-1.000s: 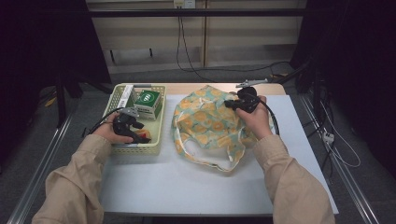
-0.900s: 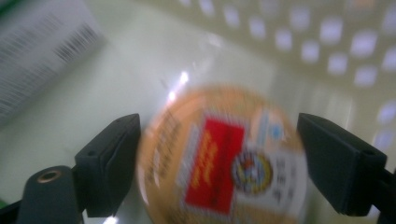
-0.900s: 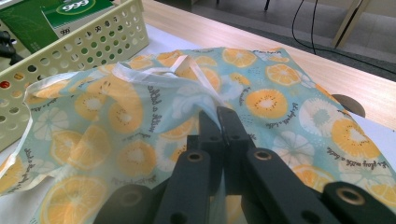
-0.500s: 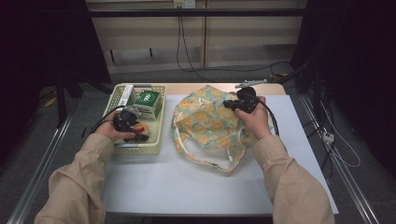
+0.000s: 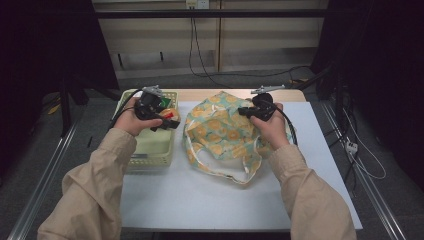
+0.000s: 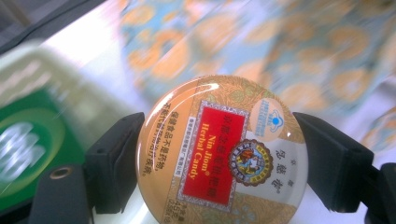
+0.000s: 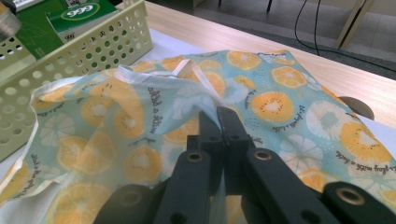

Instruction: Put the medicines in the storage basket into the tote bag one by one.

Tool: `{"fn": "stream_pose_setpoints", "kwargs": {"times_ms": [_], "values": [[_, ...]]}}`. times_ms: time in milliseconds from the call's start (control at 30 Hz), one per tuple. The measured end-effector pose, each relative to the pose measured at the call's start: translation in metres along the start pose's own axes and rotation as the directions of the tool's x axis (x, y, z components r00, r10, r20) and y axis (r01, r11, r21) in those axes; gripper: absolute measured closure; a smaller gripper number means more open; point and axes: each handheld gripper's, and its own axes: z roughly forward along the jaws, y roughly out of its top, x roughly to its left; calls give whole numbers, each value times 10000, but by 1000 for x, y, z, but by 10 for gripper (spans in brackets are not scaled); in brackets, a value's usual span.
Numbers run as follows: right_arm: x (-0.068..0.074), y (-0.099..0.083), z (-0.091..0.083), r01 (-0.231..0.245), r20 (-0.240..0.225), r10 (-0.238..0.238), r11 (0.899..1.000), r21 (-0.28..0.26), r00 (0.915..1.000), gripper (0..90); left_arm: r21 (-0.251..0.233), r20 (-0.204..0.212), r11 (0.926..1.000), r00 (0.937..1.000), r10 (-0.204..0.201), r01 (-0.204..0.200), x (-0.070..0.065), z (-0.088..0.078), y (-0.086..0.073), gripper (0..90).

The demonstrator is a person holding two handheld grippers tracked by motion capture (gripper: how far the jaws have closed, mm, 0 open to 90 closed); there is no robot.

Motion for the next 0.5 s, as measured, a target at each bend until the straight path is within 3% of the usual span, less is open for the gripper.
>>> {"fn": "stream_pose_setpoints", "kwargs": {"times_ms": [300,500], "values": [[1,0,-2,-31,-41,31,10000,-32,10000,900,33,573,9986,9970,522,-525,-45,48,36,208],[-1,1,-5,-111,-81,110,9998,-149,9999,900,147,677,9982,9960,578,-589,-61,81,46,208]]}}
